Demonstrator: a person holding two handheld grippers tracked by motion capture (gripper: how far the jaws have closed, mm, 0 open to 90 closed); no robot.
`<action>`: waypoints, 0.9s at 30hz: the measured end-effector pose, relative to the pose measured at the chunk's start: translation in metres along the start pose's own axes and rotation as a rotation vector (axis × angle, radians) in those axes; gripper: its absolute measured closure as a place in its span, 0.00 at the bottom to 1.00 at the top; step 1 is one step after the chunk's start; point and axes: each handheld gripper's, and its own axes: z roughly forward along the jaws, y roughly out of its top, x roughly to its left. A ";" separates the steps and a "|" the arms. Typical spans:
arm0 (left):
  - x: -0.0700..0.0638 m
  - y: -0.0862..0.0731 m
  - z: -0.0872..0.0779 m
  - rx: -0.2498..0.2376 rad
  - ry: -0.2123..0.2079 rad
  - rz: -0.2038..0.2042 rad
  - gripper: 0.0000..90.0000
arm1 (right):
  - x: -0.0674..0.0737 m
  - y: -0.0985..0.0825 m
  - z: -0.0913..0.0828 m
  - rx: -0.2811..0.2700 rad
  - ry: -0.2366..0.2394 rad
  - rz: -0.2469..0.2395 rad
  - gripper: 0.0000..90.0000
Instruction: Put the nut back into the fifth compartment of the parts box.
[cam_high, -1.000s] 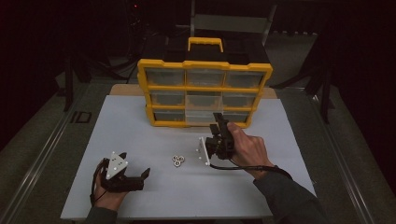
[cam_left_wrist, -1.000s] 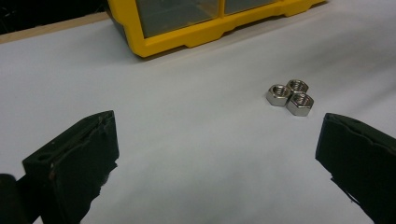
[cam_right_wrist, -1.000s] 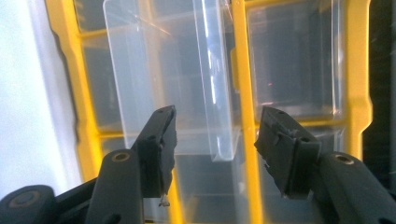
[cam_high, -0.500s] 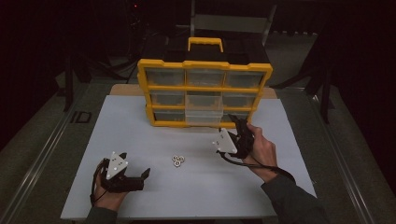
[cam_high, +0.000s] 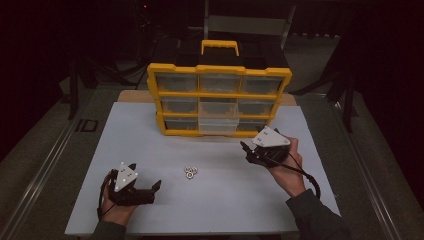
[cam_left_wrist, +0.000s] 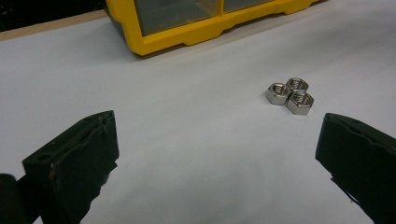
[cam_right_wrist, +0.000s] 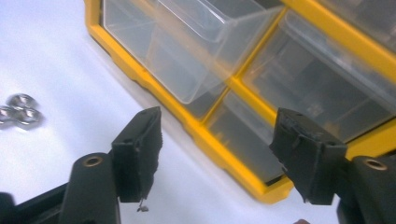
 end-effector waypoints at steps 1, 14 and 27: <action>0.000 0.000 0.000 -0.001 0.001 -0.002 0.00 | -0.002 -0.002 -0.001 -0.006 0.011 0.017 0.34; 0.000 0.007 -0.001 0.004 -0.025 -0.019 0.00 | -0.015 -0.035 -0.012 -0.022 0.063 0.185 0.26; -0.003 0.042 0.006 0.078 -0.093 0.090 0.01 | -0.006 -0.068 -0.026 -0.068 0.055 0.260 0.25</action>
